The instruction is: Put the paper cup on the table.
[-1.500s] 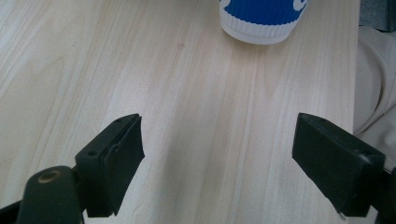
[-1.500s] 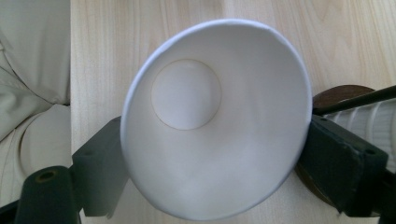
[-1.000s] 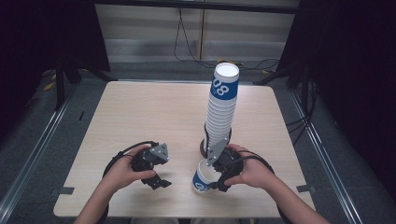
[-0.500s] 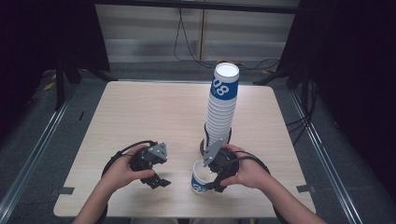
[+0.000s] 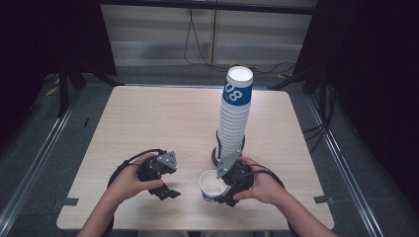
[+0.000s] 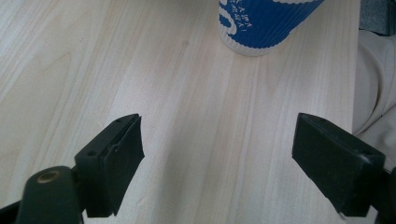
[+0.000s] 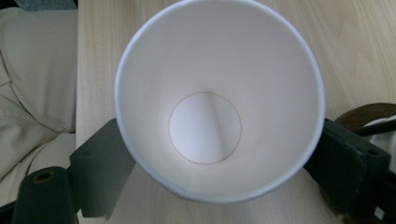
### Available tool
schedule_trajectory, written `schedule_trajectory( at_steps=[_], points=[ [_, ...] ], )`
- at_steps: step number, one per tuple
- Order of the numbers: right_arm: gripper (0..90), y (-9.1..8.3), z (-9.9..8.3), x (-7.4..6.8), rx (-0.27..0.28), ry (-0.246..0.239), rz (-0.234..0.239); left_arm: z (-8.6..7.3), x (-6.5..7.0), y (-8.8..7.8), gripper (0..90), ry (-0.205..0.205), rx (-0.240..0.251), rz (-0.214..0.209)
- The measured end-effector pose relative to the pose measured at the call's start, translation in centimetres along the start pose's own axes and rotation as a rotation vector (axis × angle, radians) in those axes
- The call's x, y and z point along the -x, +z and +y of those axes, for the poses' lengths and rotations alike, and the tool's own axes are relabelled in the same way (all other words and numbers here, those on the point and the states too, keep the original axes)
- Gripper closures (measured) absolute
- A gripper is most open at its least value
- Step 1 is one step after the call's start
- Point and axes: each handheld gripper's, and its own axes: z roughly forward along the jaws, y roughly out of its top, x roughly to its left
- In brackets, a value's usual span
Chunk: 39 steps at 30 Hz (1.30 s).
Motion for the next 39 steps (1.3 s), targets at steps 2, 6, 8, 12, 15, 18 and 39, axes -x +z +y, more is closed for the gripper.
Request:
schedule_trajectory(
  at_steps=[2, 6, 8, 12, 15, 18, 39],
  points=[
    [13.3, 0.1, -0.3, 0.0, 0.010, 0.014, 0.000, 0.0, 0.0, 0.0, 16.4, 0.003, -0.001, -0.003],
    [13.2, -0.1, -0.9, 0.0, 0.043, 0.028, -0.004, -0.1, -0.1, -0.1, 16.4, -0.003, -0.003, 0.001],
    [13.2, -0.3, -1.2, 0.0, 0.066, 0.051, 0.004, -0.2, -0.1, -0.1, 16.4, -0.008, 0.000, 0.001],
    [13.2, -0.5, -2.0, 0.0, 0.080, 0.064, -0.002, -0.3, -0.2, -0.1, 16.4, -0.009, 0.000, 0.006],
    [13.2, -0.8, -2.7, -0.1, 0.086, 0.076, -0.012, -0.3, -0.2, -0.1, 16.3, -0.013, -0.003, 0.004],
    [13.2, -1.1, -3.5, 0.0, 0.109, 0.090, -0.010, -0.4, -0.3, 0.0, 16.3, -0.016, 0.000, 0.003],
    [13.1, -2.7, -8.1, 0.1, 0.150, 0.210, -0.074, -0.8, -0.6, -0.4, 16.3, -0.041, 0.018, 0.005]
  ],
)
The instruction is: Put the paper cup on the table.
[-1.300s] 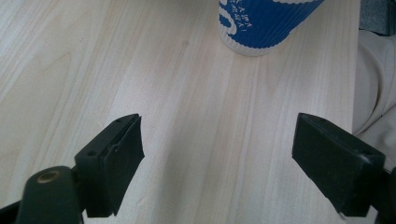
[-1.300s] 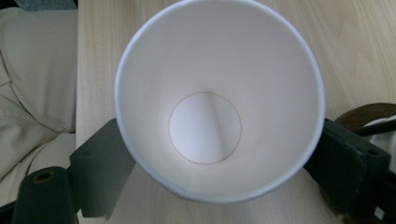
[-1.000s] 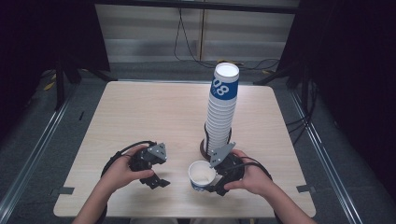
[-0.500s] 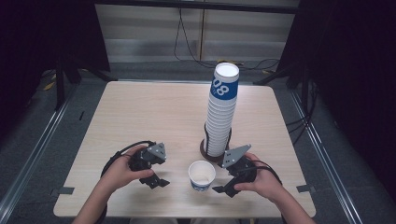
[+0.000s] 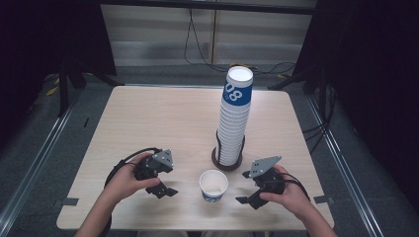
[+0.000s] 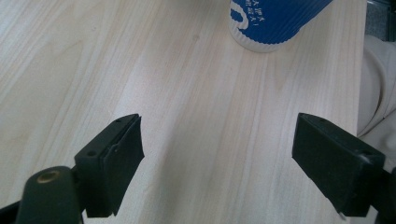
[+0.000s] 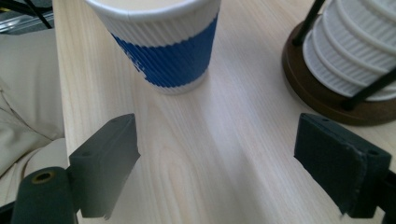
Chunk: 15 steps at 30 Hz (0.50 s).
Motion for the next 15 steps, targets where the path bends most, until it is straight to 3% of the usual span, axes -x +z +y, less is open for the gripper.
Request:
schedule_trajectory(
  at_steps=[15],
  points=[
    [13.2, -0.9, -2.7, 0.7, 0.031, 0.072, -0.053, -1.0, -0.8, -0.4, 16.3, -0.044, 0.016, 0.014]
  ],
)
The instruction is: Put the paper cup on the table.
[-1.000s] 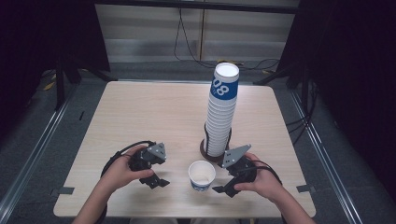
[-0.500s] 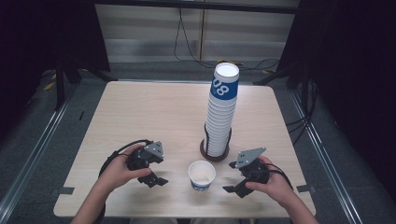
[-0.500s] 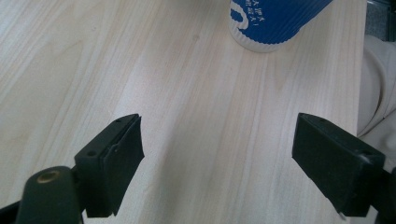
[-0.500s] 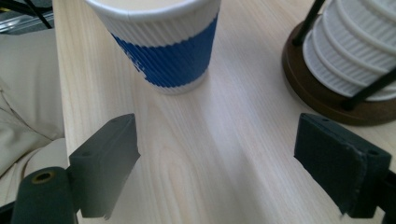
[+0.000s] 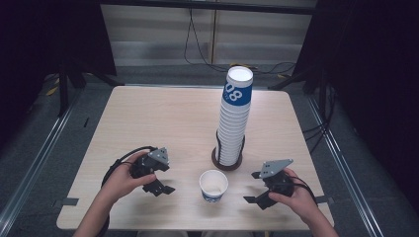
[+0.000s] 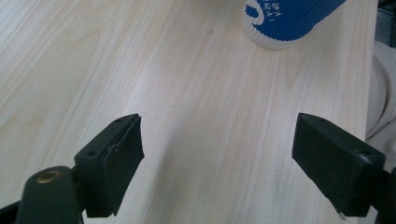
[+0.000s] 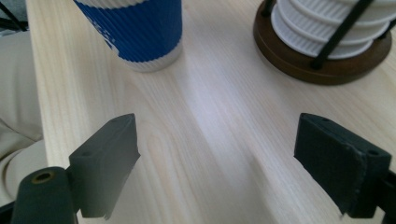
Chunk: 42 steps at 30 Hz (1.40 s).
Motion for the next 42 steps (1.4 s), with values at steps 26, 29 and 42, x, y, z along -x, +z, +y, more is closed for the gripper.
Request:
schedule_trajectory(
  at_steps=[26, 29, 42],
  points=[
    [13.2, -0.8, -3.8, 1.6, 0.024, 0.081, -0.075, -4.5, -3.6, -2.1, 16.3, -0.099, 0.133, 0.075],
    [13.1, -0.9, -4.0, 1.8, 0.031, 0.086, -0.084, -5.3, -4.1, -2.2, 16.3, -0.113, 0.154, 0.095],
    [13.1, -1.0, -5.4, 2.7, 0.037, 0.123, -0.136, -8.0, -5.6, -2.1, 16.3, -0.168, 0.198, 0.154]
  ],
)
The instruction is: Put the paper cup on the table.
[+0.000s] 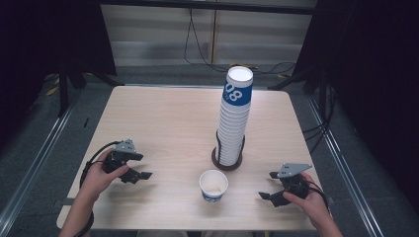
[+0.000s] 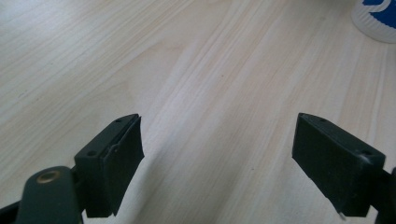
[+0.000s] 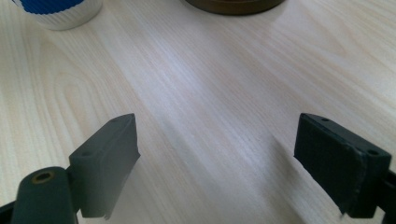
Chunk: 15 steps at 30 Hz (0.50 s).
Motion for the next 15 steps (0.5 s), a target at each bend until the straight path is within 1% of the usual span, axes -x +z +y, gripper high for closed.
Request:
schedule_trajectory(
  at_steps=[4, 6, 11, 12, 15],
  points=[
    [13.1, 0.0, -0.2, 0.3, 0.000, 0.007, -0.010, -0.4, -0.2, 0.1, 16.3, -0.008, 0.005, 0.006],
    [13.2, 0.0, -0.4, 0.4, 0.001, 0.009, -0.017, -0.6, -0.3, 0.2, 16.3, 0.002, -0.008, 0.017],
    [13.2, 0.1, -0.7, 0.7, -0.002, 0.007, -0.030, -0.9, -0.4, 0.5, 16.3, 0.020, -0.001, 0.030],
    [13.2, 0.2, -0.8, 0.7, -0.004, 0.005, -0.034, -1.0, -0.4, 0.6, 16.3, 0.018, 0.003, 0.029],
    [13.2, 0.2, -0.9, 0.8, -0.002, 0.004, -0.037, -1.1, -0.5, 0.7, 16.3, 0.022, -0.006, 0.043]
  ],
)
